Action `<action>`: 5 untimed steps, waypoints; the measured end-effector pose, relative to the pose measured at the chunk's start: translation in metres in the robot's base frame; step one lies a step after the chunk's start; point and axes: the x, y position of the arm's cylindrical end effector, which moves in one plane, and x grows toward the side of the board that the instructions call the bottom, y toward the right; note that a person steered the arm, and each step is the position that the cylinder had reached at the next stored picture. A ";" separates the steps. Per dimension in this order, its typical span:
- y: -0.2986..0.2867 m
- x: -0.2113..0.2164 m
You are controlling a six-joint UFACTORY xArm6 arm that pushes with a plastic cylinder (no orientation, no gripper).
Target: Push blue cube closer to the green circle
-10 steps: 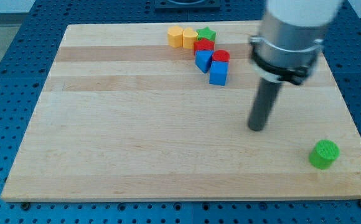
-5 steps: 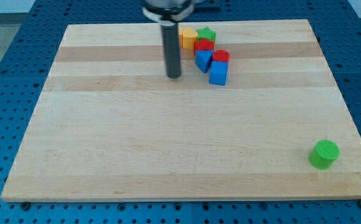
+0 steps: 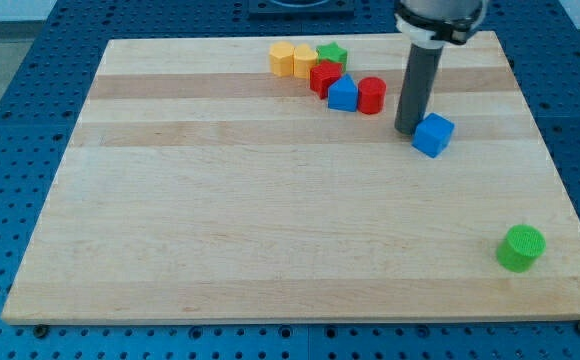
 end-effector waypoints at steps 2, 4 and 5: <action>0.037 -0.007; 0.005 0.006; -0.001 0.032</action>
